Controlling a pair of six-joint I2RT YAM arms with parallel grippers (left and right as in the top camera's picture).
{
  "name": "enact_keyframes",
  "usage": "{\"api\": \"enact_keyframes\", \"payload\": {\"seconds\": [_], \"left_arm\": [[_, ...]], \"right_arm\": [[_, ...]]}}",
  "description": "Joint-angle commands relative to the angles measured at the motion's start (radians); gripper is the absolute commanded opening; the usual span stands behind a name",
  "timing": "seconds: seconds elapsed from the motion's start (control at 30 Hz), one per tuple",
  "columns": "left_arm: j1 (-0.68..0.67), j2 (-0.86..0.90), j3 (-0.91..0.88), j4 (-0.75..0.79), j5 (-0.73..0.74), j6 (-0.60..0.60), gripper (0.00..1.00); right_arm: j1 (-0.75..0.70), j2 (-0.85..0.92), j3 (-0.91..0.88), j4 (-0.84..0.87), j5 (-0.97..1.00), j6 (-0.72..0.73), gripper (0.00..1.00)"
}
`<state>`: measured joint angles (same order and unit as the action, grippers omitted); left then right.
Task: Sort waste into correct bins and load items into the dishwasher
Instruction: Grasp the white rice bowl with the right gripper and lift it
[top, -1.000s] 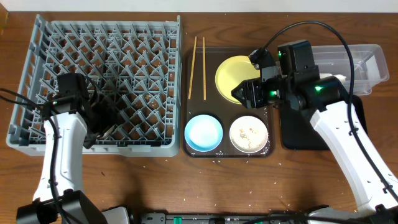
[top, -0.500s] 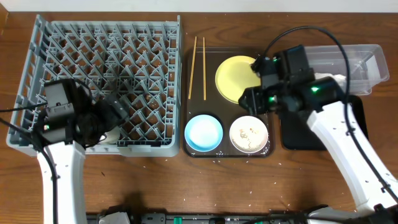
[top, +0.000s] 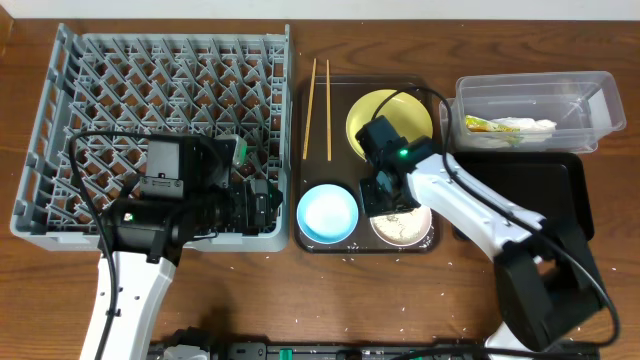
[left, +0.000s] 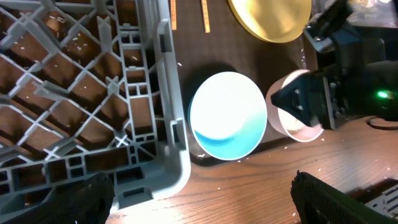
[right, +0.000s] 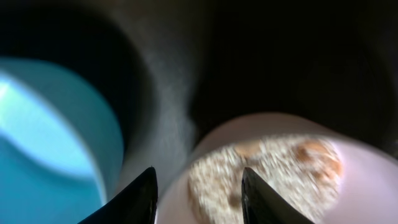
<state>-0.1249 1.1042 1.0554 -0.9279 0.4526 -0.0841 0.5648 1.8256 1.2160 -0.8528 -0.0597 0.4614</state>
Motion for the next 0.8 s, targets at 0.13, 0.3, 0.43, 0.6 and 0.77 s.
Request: {"api": "enact_keyframes", "payload": {"seconds": [0.13, 0.3, 0.43, 0.6, 0.77], "left_arm": [[-0.004, -0.001, 0.024, -0.008, -0.035, 0.02, 0.93], [-0.004, -0.001, 0.024, -0.006, -0.035, 0.02, 0.93], [-0.004, 0.0, 0.024, -0.005, -0.036, 0.021, 0.93], [-0.004, 0.0, 0.024, 0.022, -0.047, 0.021, 0.93], [-0.004, 0.0, 0.024, 0.032, -0.047, 0.021, 0.93]], "right_arm": [[-0.002, 0.062, 0.0, 0.02, 0.086, 0.114, 0.13], [-0.002, 0.061, 0.002, 0.018, 0.077, 0.109, 0.01], [-0.012, 0.022, 0.032, -0.058, -0.037, 0.087, 0.01], [-0.119, -0.179, 0.038, -0.079, -0.277, -0.044, 0.01], [-0.362, -0.303, 0.035, -0.117, -0.539, -0.24, 0.01]]}}
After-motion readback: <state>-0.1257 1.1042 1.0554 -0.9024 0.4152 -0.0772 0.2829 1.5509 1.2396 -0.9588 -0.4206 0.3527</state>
